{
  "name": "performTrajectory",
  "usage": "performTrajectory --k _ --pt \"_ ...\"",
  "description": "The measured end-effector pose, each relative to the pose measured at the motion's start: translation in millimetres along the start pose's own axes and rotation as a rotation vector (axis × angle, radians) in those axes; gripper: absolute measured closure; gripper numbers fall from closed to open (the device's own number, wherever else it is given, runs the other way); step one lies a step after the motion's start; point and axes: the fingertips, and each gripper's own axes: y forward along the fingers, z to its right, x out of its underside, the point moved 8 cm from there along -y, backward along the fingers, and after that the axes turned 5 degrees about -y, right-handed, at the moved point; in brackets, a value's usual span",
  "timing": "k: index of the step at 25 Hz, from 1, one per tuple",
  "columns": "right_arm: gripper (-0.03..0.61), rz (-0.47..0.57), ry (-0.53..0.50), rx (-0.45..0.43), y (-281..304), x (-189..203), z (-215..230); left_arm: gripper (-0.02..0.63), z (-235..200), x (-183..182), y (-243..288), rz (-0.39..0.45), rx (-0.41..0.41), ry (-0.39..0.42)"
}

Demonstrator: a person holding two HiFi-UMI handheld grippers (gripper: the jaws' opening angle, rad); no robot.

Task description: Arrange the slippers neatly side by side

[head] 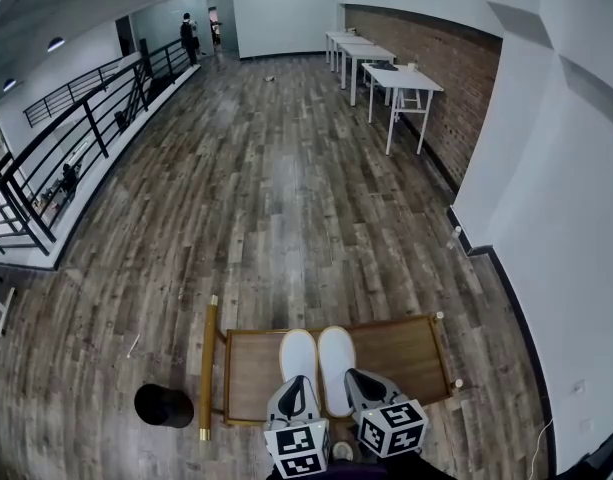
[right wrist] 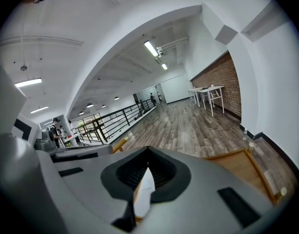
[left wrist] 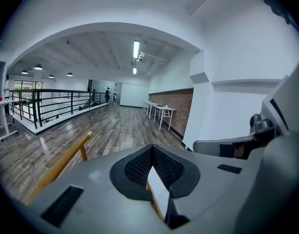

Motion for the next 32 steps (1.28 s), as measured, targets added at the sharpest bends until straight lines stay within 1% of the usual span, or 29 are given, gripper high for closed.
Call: performTrajectory --k 9,32 --pt "0.580 -0.003 -0.002 -0.003 -0.6 0.1 2.5 0.612 -1.6 0.2 4.5 -0.016 -0.009 0.008" --pt "0.580 -0.016 -0.017 -0.008 1.6 -1.4 2.1 0.612 -1.3 -0.2 7.4 -0.030 0.002 0.008"
